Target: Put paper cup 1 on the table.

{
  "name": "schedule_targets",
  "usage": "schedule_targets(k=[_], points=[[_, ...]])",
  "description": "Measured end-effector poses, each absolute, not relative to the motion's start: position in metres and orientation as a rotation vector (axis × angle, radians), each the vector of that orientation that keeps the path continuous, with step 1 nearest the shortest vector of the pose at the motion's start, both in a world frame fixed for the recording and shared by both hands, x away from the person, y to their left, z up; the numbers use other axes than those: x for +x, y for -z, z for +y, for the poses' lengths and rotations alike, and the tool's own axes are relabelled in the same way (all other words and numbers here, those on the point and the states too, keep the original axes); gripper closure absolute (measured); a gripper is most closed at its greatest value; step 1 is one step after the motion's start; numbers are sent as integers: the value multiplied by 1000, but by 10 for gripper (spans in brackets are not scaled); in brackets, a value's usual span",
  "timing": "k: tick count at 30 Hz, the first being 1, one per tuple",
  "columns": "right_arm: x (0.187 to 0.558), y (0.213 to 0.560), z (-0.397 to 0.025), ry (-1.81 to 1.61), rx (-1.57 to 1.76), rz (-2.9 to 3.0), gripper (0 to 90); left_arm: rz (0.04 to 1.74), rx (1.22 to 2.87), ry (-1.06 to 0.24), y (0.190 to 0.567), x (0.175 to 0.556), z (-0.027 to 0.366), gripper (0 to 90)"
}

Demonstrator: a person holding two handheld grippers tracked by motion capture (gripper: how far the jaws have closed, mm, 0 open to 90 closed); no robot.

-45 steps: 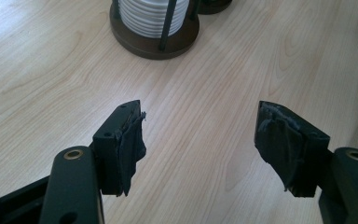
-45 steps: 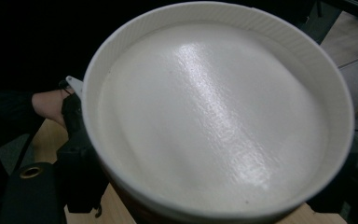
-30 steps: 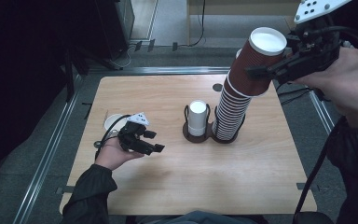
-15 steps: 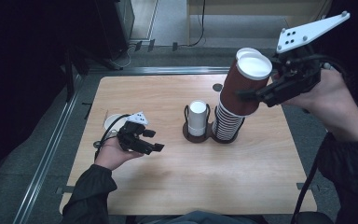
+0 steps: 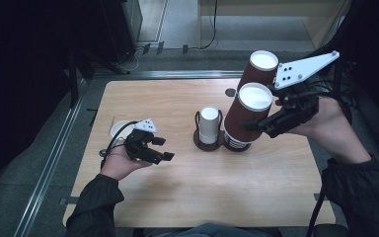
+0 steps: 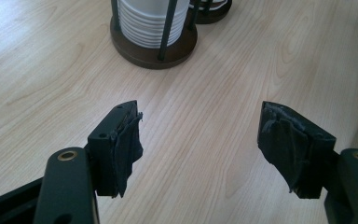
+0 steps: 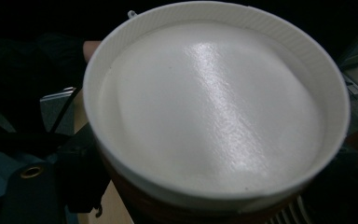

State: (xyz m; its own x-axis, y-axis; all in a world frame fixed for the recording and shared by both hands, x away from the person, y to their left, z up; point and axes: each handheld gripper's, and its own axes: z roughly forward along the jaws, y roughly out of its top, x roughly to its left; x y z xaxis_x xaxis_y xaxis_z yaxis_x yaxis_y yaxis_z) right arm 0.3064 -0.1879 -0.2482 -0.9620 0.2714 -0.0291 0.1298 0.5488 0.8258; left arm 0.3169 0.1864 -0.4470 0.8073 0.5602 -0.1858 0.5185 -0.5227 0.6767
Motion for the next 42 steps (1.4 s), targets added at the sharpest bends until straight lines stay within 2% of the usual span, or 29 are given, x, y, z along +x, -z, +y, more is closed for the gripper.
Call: schedule_targets(k=[23, 42], points=[[308, 320, -169, -1379, 307, 2718, 181, 756, 2214, -82, 446, 315, 186, 293], [308, 370, -161, -1372, 357, 2767, 181, 741, 2207, -82, 447, 314, 185, 251]])
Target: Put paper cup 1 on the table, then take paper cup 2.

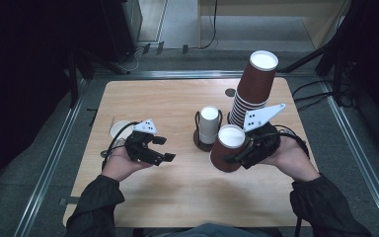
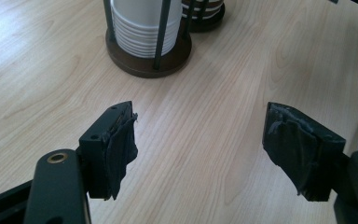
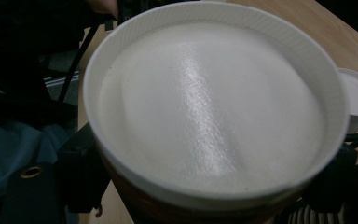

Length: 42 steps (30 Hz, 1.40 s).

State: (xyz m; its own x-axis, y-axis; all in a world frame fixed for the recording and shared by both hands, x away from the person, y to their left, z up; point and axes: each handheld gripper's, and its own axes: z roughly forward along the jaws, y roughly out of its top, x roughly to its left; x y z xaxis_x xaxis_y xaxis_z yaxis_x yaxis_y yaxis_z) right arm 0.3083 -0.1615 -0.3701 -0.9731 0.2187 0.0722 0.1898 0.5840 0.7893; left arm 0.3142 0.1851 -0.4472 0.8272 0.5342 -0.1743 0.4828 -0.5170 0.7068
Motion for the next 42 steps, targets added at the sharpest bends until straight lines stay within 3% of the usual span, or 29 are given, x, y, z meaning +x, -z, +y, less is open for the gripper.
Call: schedule_targets(k=[25, 42], points=[[313, 426, -151, -1342, 410, 2806, 181, 704, 2142, 21, 454, 312, 174, 77], [316, 452, -141, -1388, 418, 2812, 181, 638, 2150, 8, 463, 306, 151, 67]])
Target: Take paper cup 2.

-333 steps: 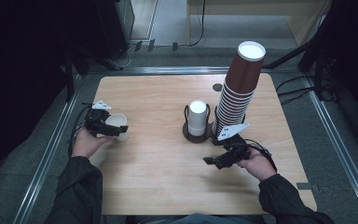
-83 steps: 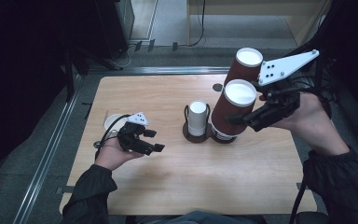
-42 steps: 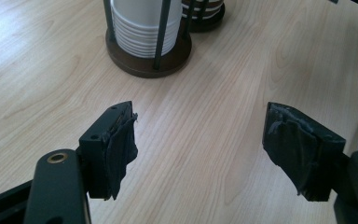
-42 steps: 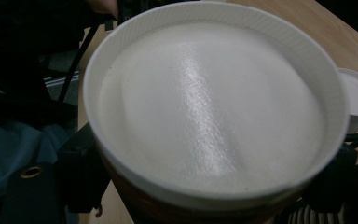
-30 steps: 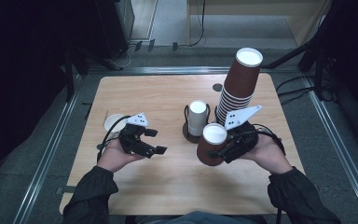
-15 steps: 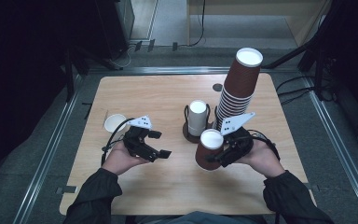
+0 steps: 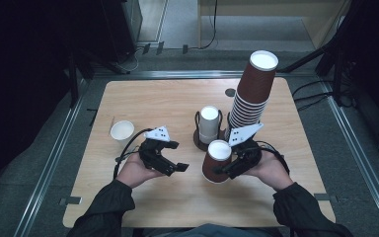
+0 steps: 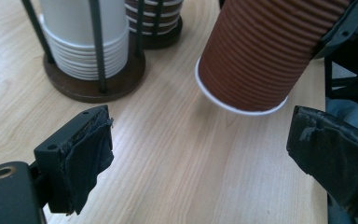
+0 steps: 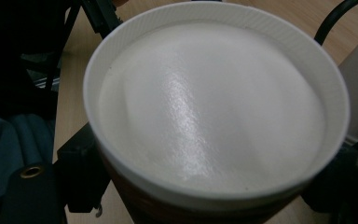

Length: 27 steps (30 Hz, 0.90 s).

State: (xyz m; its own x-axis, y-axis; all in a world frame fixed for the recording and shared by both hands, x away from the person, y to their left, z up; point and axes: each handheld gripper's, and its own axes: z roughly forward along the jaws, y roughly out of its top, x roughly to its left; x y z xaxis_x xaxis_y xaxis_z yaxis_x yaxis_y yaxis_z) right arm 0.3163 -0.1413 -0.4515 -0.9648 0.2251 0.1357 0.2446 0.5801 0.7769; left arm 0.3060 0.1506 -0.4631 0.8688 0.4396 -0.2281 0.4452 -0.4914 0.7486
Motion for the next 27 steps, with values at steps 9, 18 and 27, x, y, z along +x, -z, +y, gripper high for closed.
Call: schedule_targets(k=[9, 18, 27], points=[[316, 458, -131, 1379, -392, -2760, 182, 625, 2163, 35, 468, 305, 140, 61], [319, 462, -123, 1403, -393, -2734, 182, 614, 2168, 46, 472, 304, 133, 28], [322, 462, -118, 1462, -400, -2686, 183, 576, 2185, 72, 478, 303, 124, 22]])
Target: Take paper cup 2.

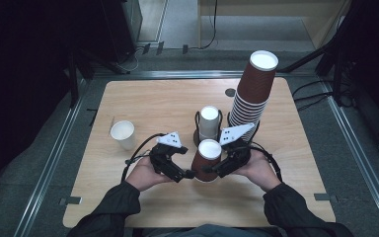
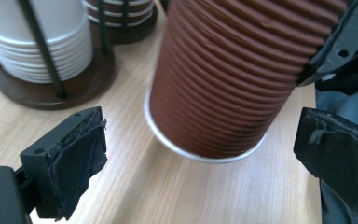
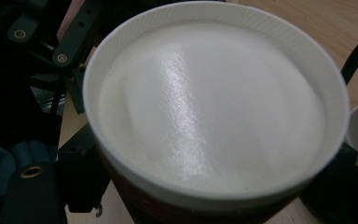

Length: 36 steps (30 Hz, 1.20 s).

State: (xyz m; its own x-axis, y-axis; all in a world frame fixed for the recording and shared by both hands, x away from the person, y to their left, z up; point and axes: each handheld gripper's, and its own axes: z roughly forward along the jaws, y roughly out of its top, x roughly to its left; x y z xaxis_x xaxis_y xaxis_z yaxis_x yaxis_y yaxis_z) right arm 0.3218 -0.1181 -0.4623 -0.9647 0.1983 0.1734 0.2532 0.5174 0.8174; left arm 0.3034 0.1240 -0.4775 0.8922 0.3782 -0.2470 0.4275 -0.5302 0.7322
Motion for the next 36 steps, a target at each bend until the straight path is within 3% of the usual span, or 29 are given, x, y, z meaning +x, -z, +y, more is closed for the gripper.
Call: schedule_targets(k=[22, 36], points=[[322, 453, -109, 1594, -377, -2570, 188, 522, 2118, 112, 487, 304, 109, 14], [324, 452, -111, 1594, -419, -2523, 178, 480, 2138, 78, 482, 304, 113, 93]])
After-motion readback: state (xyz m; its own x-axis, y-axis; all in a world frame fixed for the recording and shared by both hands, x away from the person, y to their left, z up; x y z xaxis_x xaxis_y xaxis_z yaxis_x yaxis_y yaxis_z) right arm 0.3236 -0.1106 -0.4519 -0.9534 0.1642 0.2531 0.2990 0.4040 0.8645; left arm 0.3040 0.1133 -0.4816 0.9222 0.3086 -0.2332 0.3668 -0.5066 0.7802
